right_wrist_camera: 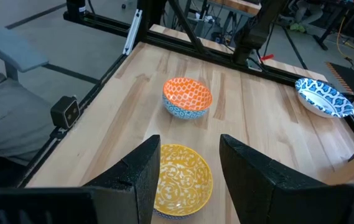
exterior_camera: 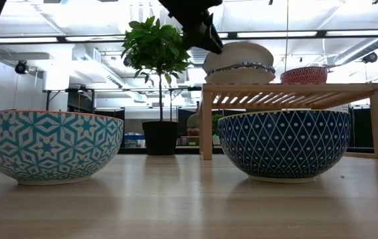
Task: Place and stack bowls onto a shelf
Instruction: Stack the white bowl on top of the white bowl on the shelf
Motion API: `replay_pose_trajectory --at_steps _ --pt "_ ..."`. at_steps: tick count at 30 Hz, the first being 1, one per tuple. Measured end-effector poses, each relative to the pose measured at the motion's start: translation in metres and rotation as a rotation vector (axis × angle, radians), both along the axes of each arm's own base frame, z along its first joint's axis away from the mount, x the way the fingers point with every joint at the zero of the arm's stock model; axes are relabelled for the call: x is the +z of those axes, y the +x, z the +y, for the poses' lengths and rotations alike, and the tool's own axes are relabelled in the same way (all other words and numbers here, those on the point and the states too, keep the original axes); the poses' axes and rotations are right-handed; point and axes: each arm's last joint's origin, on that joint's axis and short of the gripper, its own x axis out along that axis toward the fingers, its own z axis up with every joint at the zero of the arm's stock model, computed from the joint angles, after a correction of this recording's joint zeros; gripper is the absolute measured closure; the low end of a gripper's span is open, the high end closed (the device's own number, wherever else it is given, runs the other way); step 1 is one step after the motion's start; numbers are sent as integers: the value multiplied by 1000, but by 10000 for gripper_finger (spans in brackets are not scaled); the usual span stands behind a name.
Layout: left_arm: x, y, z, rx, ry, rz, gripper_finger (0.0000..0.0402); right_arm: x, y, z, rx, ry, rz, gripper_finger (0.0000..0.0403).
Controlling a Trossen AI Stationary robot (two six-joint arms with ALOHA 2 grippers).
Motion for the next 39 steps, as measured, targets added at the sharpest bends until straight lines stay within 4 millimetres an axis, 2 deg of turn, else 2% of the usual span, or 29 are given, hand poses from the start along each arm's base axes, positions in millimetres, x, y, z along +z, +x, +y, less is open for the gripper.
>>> replay_pose_trajectory --at_steps 3,8,13,24,28,39 --pt "14 -3 -1 18 -63 -29 235 -1 0 0 0 -3 3 248" --pt "36 -6 -6 -87 -242 -93 233 -2 0 0 0 -9 7 248" --pt "44 -7 -5 -66 -329 -153 244 -3 0 0 -1 -9 7 248" --pt "15 -2 12 50 -446 -240 307 -2 0 0 -1 -9 6 248" --pt "12 0 13 52 -446 -236 326 -2 0 0 -1 -10 6 248" --pt "-16 15 16 78 -456 -163 341 -3 0 0 -4 -3 7 248"
